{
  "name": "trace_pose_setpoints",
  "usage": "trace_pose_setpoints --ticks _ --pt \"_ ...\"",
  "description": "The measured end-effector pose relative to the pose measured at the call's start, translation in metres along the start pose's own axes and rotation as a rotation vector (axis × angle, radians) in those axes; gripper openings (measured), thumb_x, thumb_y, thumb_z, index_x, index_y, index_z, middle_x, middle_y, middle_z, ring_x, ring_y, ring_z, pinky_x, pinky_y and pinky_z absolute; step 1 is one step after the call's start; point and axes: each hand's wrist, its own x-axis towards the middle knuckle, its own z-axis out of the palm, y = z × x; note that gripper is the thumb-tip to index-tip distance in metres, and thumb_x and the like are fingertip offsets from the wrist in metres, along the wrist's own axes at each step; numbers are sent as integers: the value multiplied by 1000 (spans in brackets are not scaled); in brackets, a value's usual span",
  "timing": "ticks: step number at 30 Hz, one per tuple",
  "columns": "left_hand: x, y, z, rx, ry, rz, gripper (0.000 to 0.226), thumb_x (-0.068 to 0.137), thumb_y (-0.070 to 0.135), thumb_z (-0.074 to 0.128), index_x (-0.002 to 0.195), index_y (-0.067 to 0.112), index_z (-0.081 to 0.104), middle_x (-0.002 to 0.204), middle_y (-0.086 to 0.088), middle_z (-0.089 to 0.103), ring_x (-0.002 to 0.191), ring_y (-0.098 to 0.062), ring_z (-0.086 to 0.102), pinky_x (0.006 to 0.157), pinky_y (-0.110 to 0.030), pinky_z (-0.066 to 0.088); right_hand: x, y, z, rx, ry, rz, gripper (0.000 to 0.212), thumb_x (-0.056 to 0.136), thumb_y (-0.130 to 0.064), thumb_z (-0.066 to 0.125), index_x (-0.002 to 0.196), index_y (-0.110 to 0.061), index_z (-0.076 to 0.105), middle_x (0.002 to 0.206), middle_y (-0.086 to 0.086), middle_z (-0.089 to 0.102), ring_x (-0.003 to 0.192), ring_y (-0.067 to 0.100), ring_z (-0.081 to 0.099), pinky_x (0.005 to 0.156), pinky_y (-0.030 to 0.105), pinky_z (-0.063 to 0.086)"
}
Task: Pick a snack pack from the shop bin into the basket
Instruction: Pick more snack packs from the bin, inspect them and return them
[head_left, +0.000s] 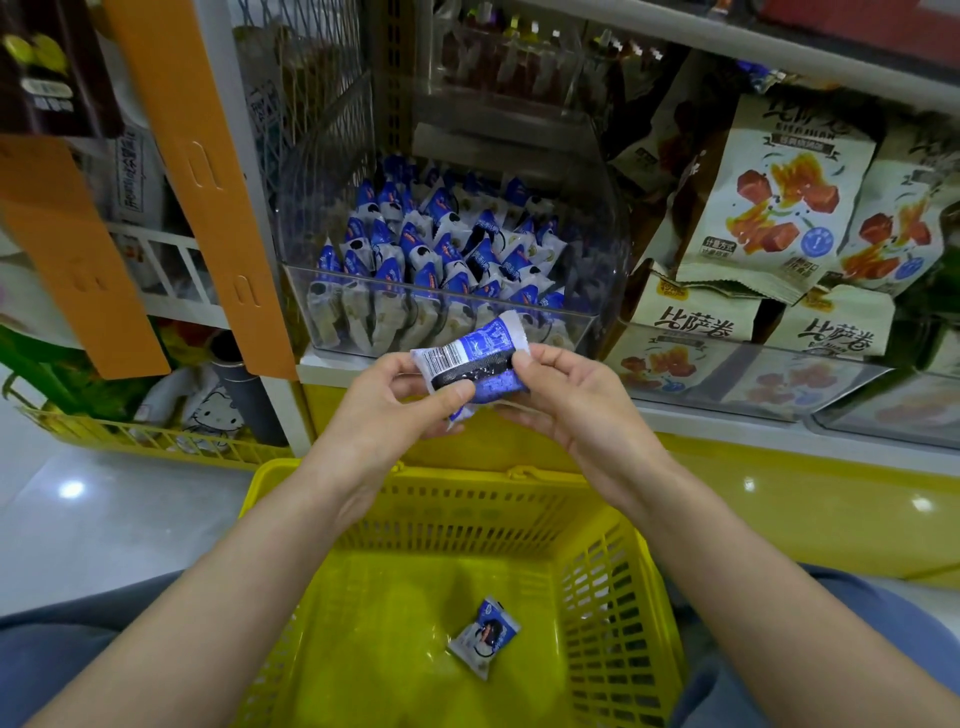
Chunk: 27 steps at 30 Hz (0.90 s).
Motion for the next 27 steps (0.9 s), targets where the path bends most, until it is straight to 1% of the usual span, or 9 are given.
trace_pose_setpoints --ticks 3,6,8,11,14,18,20,24,27 --pt "0 3 -3 107 -38 64 30 76 7 70 104 9 57 91 -1 65 67 -5 66 59 -17 55 0 -1 -2 -185 73 -67 21 91 -25 54 100 -9 65 94 8 72 78 10 67 71 22 55" --pt "-1 4 -2 3 -117 4 39 69 23 69 104 9 60 95 -3 67 75 -9 67 62 -20 55 0 -2 -6 -194 132 -103 16 91 -22 55 93 -10 65 90 9 72 75 14 67 68 25 55" --pt "0 4 -4 -46 -121 -16 31 68 24 67 95 10 63 90 -4 69 73 -11 64 63 -22 55 -1 -3 -7 -162 153 -135 13 90 -20 56 90 -10 64 88 10 72 74 15 67 69 27 56" --pt "2 5 -9 58 -37 27 4 81 14 65 78 15 63 72 1 70 65 -6 63 62 -20 55 -1 -2 -5 -160 172 -211 10 90 -18 57 83 -15 64 79 2 72 69 8 66 63 20 55" --pt "7 6 -13 271 87 179 13 84 12 64 72 16 60 71 -2 62 61 -4 57 61 -20 52 -2 -1 -2 -245 191 -346 13 88 -15 60 76 -19 64 75 -5 68 69 1 62 63 13 48" --pt "11 5 -17 468 198 295 16 88 7 59 73 14 56 66 -4 53 57 -12 52 62 -34 51 -7 5 7 -401 105 -614 17 80 -7 67 77 -24 65 80 -11 65 78 0 61 73 14 49" --pt "11 3 -15 368 159 199 9 93 7 51 86 6 57 73 -10 57 53 -11 59 58 -30 54 -9 10 8 -540 66 -749 13 76 -5 70 80 -18 69 85 -7 66 84 4 62 78 20 51" --pt "7 8 -8 -219 -6 -110 38 100 32 33 97 5 58 80 -10 72 69 -17 70 62 -27 58 -10 16 6 -894 63 -927 7 74 -9 72 82 -10 72 88 0 68 86 12 58 76 26 47" --pt "3 11 -8 -308 -116 -132 38 94 38 44 100 6 62 87 -7 74 82 -19 70 66 -26 57 -10 20 6 -1162 32 -1052 7 74 -12 74 80 -10 73 87 3 68 82 22 58 67 31 48"
